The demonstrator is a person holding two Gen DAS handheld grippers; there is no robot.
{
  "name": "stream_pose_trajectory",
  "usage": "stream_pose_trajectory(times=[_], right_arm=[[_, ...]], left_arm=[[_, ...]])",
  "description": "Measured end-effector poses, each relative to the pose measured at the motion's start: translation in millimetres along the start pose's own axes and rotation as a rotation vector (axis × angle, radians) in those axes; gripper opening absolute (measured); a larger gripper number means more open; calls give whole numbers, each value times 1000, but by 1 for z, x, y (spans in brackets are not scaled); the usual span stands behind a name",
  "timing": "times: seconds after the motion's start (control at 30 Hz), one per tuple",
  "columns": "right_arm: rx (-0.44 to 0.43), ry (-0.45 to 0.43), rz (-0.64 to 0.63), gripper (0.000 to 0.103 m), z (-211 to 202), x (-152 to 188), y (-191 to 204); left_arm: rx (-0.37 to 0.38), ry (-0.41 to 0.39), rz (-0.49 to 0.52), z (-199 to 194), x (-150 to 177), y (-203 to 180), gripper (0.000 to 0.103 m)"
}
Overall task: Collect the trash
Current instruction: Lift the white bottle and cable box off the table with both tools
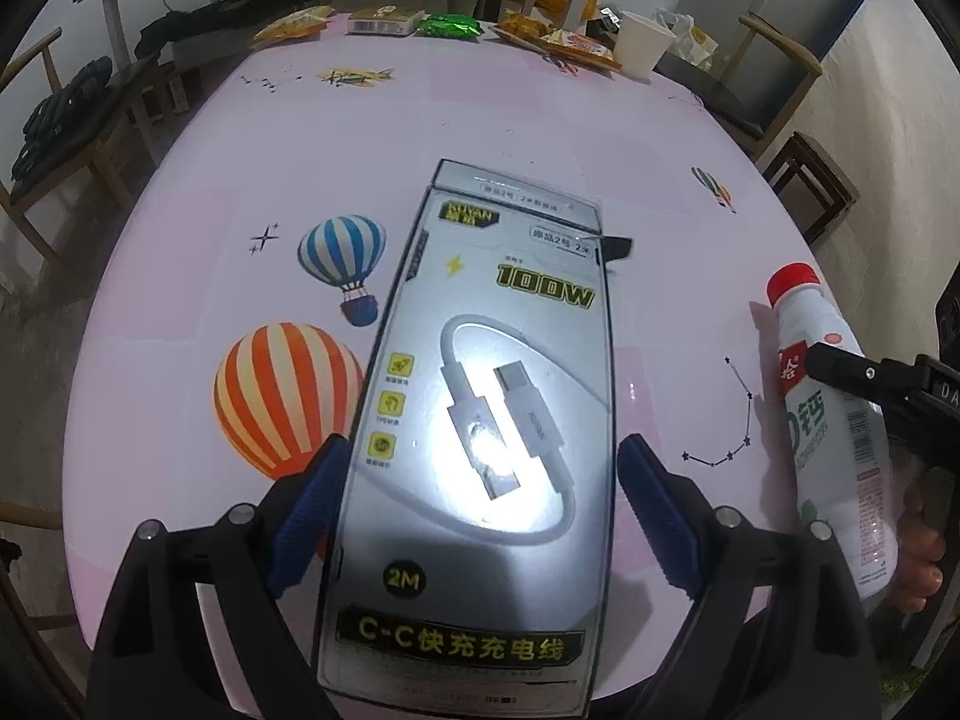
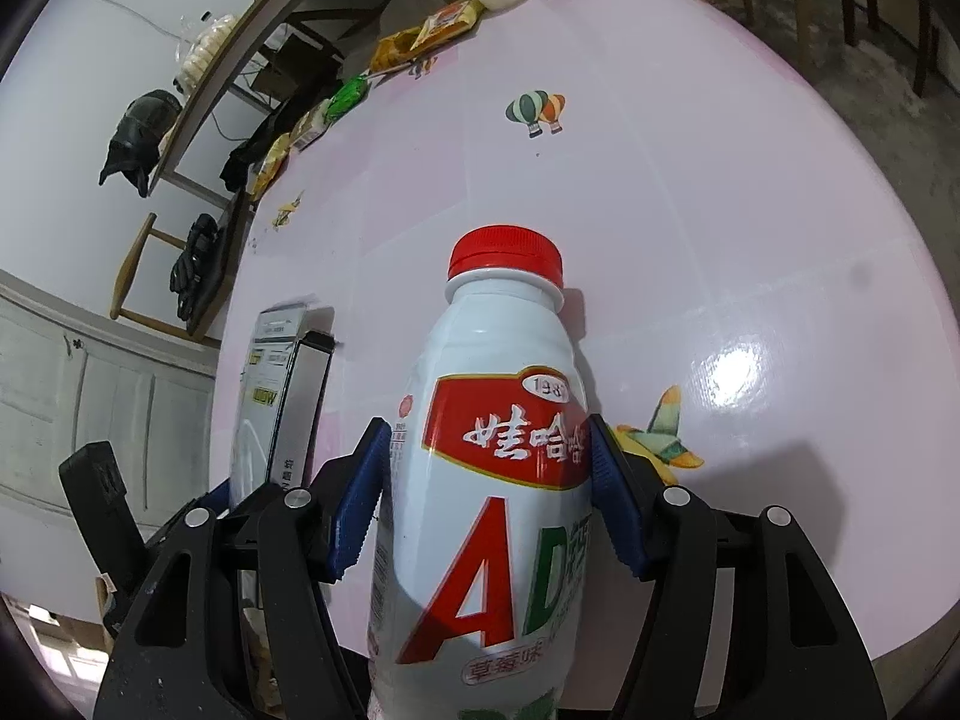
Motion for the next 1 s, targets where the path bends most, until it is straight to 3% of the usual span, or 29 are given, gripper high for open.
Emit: stream_pose_trajectory(times=[0.4,1.0], right_arm=[[54,42,-42,74,5,3,9],[171,86,-188,76,13,6,31]], left_arm=[[7,-29,20,-1,-8,-4,92],[23,-4,62,13,-18,-14,94]])
Point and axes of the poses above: each gripper's, at about its wrist camera, not at the fingertips, and z roughly the way its jaws point, y to its left, x to its underside, the point moved 2 cm from there along z, roughly the way its jaws point, and after that the axes turned 8 degrees about -x, right-handed, at the moved point
